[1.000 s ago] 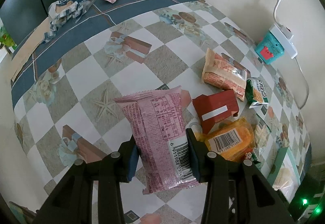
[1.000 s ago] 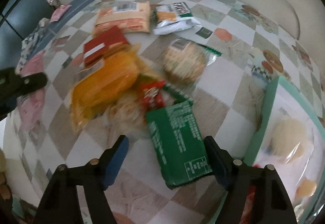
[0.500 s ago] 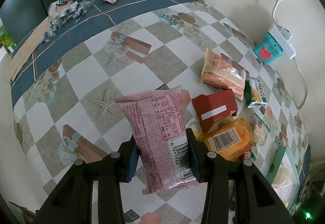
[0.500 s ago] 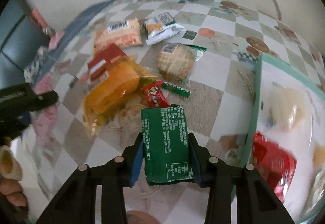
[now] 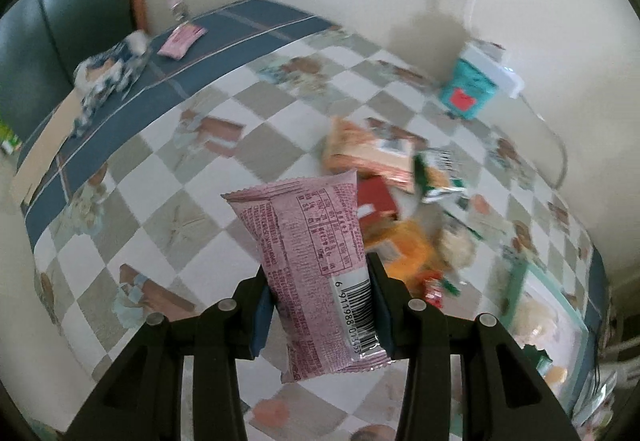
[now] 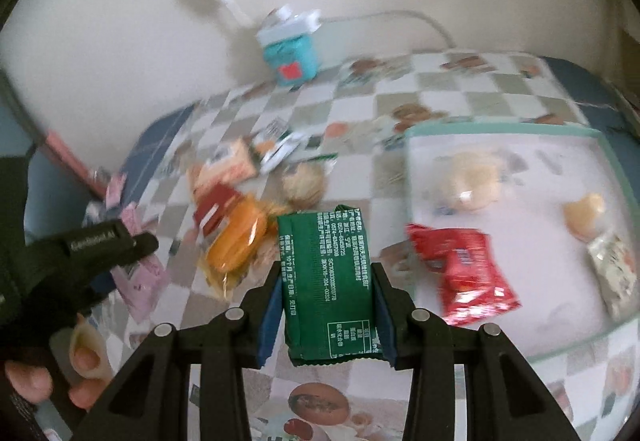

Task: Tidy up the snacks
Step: 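Carry the pink bag and green pack to the tray and release both, then move both tools back over the remaining snacks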

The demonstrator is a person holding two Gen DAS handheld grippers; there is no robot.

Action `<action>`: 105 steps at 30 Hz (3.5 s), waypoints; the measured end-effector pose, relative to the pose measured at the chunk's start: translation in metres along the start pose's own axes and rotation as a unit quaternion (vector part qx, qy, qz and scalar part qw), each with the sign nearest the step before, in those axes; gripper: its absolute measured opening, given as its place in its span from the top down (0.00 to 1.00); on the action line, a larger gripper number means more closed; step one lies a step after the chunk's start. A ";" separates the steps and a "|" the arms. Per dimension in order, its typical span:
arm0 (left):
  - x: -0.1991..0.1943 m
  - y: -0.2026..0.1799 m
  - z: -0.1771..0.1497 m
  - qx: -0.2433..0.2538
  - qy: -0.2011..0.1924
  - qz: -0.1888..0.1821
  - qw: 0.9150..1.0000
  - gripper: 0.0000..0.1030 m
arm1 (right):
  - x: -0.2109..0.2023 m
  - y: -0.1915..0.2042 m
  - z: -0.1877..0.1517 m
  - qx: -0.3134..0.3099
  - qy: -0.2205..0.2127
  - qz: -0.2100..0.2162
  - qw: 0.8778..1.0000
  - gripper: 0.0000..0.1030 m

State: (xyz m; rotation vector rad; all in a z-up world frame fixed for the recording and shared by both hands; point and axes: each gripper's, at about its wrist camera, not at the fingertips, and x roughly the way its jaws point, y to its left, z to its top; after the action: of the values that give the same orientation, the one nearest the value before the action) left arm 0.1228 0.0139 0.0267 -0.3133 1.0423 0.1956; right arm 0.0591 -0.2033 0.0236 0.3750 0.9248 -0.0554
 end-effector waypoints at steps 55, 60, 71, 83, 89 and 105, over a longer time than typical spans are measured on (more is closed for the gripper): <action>-0.025 -0.219 -0.121 0.286 0.037 -0.175 0.941 0.19 | -0.034 -0.205 -0.007 0.207 0.000 -0.127 0.970 0.38; -0.006 -0.189 -0.098 0.259 0.041 -0.091 0.961 0.13 | -0.030 -0.201 -0.007 0.197 0.009 -0.141 0.970 0.21; 0.016 -0.093 -0.033 0.149 0.006 0.053 0.987 0.08 | -0.022 -0.176 -0.002 0.161 0.005 -0.135 0.978 0.00; -0.002 -0.020 0.011 0.051 -0.038 0.046 0.997 0.03 | -0.011 -0.113 0.004 0.104 -0.012 -0.080 0.991 0.00; 0.000 0.020 0.025 0.003 -0.044 0.038 0.998 0.03 | -0.005 -0.083 0.003 0.083 -0.020 -0.076 0.993 0.00; 0.025 0.099 0.061 -0.050 -0.032 0.032 0.998 0.03 | 0.010 0.020 0.038 -0.026 -0.005 -0.052 0.998 0.00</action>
State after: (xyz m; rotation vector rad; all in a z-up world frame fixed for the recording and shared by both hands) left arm 0.1539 0.1283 0.0175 -0.3624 0.9817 0.3145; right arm 0.0986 -0.1967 0.0420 0.2774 0.9333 -0.1279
